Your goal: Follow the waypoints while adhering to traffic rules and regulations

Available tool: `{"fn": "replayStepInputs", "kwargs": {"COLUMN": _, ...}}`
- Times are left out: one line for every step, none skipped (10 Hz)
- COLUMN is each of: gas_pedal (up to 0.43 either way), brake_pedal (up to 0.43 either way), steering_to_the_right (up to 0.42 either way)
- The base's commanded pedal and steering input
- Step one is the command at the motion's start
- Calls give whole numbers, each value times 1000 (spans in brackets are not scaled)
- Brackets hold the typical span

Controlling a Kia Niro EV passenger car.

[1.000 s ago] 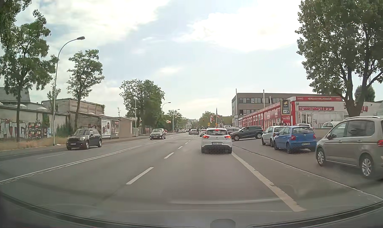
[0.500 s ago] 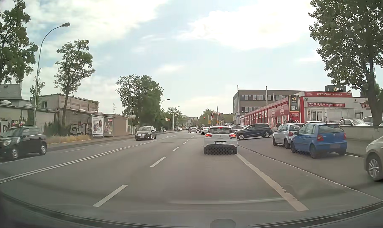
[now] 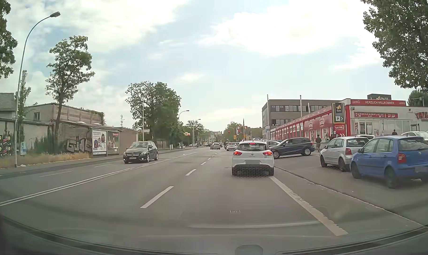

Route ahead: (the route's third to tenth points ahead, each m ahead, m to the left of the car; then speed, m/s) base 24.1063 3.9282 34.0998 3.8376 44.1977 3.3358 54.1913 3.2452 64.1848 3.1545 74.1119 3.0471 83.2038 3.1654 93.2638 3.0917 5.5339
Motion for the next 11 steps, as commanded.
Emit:
{"fn": "replayStepInputs", "kwargs": {"gas_pedal": 0, "brake_pedal": 262, "steering_to_the_right": -4}}
{"fn": "replayStepInputs", "kwargs": {"gas_pedal": 0, "brake_pedal": 262, "steering_to_the_right": -4}}
{"fn": "replayStepInputs", "kwargs": {"gas_pedal": 0, "brake_pedal": 262, "steering_to_the_right": -5}}
{"fn": "replayStepInputs", "kwargs": {"gas_pedal": 0, "brake_pedal": 262, "steering_to_the_right": -5}}
{"fn": "replayStepInputs", "kwargs": {"gas_pedal": 0, "brake_pedal": 262, "steering_to_the_right": -5}}
{"fn": "replayStepInputs", "kwargs": {"gas_pedal": 0, "brake_pedal": 262, "steering_to_the_right": -5}}
{"fn": "replayStepInputs", "kwargs": {"gas_pedal": 0, "brake_pedal": 262, "steering_to_the_right": -5}}
{"fn": "replayStepInputs", "kwargs": {"gas_pedal": 0, "brake_pedal": 250, "steering_to_the_right": -5}}
{"fn": "replayStepInputs", "kwargs": {"gas_pedal": 0, "brake_pedal": 226, "steering_to_the_right": -5}}
{"fn": "replayStepInputs", "kwargs": {"gas_pedal": 0, "brake_pedal": 213, "steering_to_the_right": -5}}
{"fn": "replayStepInputs", "kwargs": {"gas_pedal": 0, "brake_pedal": 73, "steering_to_the_right": -5}}
